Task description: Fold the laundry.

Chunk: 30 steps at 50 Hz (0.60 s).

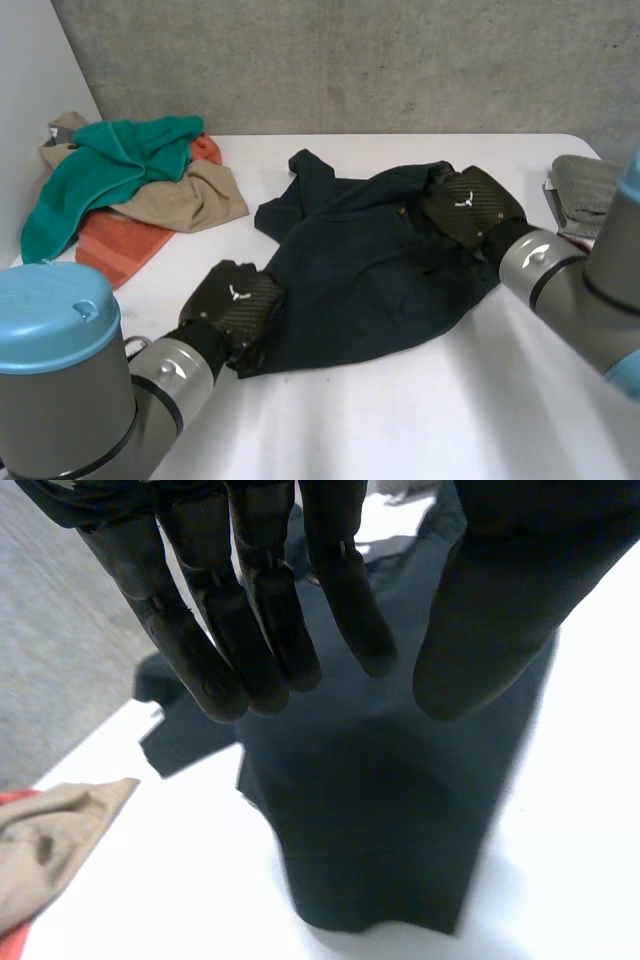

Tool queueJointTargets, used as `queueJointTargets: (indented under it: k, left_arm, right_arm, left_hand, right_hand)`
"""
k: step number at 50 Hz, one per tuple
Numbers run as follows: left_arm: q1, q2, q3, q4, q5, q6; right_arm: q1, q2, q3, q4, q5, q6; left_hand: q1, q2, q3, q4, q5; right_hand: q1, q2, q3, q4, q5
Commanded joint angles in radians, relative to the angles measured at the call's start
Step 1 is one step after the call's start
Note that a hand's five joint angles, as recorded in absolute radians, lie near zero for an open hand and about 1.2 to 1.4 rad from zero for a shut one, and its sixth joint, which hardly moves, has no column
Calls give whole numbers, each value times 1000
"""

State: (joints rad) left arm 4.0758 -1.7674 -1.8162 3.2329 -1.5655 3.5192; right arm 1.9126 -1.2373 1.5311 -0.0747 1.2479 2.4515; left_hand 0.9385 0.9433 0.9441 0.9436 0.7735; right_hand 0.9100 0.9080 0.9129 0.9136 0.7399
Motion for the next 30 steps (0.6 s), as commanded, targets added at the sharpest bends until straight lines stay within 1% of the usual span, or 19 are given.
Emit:
queueJointTargets:
  k: [1, 2, 4, 6, 9, 10, 13, 14, 17, 23, 24, 26, 28, 29, 30]
  left_arm:
    - [-29, 5, 9, -55, -44, -49]
    - [-43, 0, 9, -51, -56, -69]
    - [-58, -10, 11, -48, -68, -81]
    - [-67, -45, 20, -38, -93, -101]
    - [-69, -99, 43, -19, -119, -105]
    - [-71, -134, 63, -10, -140, -102]
    - [-68, -181, 90, -1, -175, -95]
    - [-66, -202, 106, 4, -191, -89]
    - [-58, -248, 141, 10, -200, -57]
    - [-34, -320, 202, 16, -194, -11]
    - [-34, -325, 207, 15, -194, -9]
    - [-31, -336, 215, 15, -186, -8]
    - [-31, -340, 219, 19, -177, -5]
    - [-29, -345, 224, 22, -163, -2]
    - [-29, -348, 225, 25, -157, -2]
  right_arm:
    - [-32, 87, -212, 213, -85, -34]
    - [-43, 128, -276, 242, -91, -54]
    - [-52, 172, -343, 274, -100, -80]
    - [-64, 246, -438, 317, -120, -132]
    - [-73, 323, -517, 389, -130, -210]
    - [-75, 372, -569, 445, -127, -273]
    - [-78, 444, -635, 527, -105, -379]
    - [-75, 487, -672, 571, -82, -443]
    - [-72, 547, -721, 616, -39, -496]
    - [-70, 604, -736, 621, -28, -490]
    - [-70, 607, -736, 621, -30, -490]
    - [-75, 613, -736, 621, -34, -490]
    - [-78, 610, -740, 616, -41, -488]
    - [-79, 599, -735, 603, -42, -483]
    - [-79, 589, -732, 592, -41, -474]
  left_hand:
    - [-207, -212, -213, -213, -217]
    - [-371, -376, -377, -376, -381]
    - [-434, -439, -440, -439, -444]
    - [-455, -460, -460, -460, -464]
    - [-455, -460, -460, -460, -464]
    - [-455, -460, -461, -460, -464]
    - [-458, -463, -463, -463, -467]
    - [-458, -463, -463, -463, -467]
    - [-449, -454, -455, -454, -459]
    - [-399, -404, -405, -404, -409]
    - [-376, -381, -381, -381, -385]
    - [-215, -220, -220, -220, -224]
    - [63, 58, 58, 58, 54]
    - [393, 388, 388, 388, 384]
    - [457, 452, 452, 452, 448]
  right_hand:
    - [-92, -90, -95, -95, -96]
    - [-188, -186, -191, -192, -193]
    - [-236, -234, -239, -240, -241]
    - [-295, -293, -298, -298, -299]
    - [-424, -422, -427, -427, -428]
    - [-485, -483, -488, -489, -490]
    - [-524, -522, -527, -528, -528]
    - [-539, -537, -541, -542, -543]
    - [-539, -537, -542, -542, -543]
    - [-515, -513, -518, -519, -520]
    - [-486, -484, -489, -490, -491]
    - [-13, -11, -15, -16, -17]
    - [484, 486, 481, 480, 479]
    - [486, 488, 483, 483, 482]
    - [486, 488, 483, 483, 482]
